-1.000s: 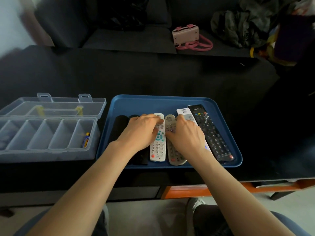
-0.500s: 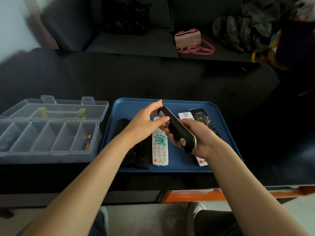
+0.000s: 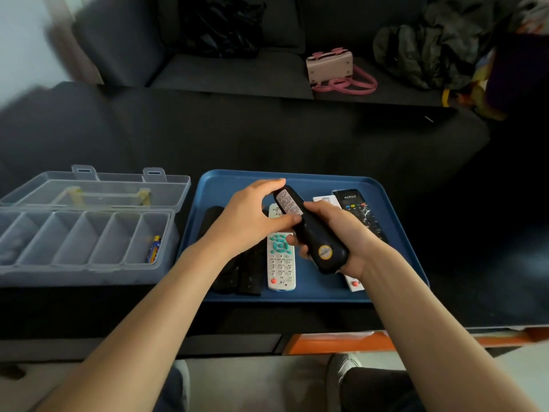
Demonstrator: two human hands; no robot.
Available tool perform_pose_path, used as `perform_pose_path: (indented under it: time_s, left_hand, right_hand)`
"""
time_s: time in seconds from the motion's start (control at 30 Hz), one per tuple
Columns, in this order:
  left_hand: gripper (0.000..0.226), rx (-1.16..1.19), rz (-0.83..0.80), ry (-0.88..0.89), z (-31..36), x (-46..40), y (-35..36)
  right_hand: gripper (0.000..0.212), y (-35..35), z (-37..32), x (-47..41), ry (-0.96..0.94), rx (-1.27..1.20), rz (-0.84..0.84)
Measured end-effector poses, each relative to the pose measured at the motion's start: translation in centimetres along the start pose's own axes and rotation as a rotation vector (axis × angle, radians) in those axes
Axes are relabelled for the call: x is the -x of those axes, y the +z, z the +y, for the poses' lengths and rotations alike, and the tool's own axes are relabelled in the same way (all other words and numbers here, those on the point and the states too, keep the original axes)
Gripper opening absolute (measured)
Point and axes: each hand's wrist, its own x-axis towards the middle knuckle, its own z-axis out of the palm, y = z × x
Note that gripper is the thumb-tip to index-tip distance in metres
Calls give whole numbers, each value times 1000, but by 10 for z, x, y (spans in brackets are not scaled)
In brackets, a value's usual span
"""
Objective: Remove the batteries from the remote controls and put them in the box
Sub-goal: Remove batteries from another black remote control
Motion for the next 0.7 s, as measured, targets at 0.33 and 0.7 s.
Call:
perform_pose_path:
  time_s: [0.33,0.7]
  left_hand:
    - [75,-247,-19,88,11,6,3]
    - [46,-368,-162,194,13,11,6]
  right_hand:
    - [23,5,5,-5,-61,64,30]
    - [25,4,4,-4,-118,79,21]
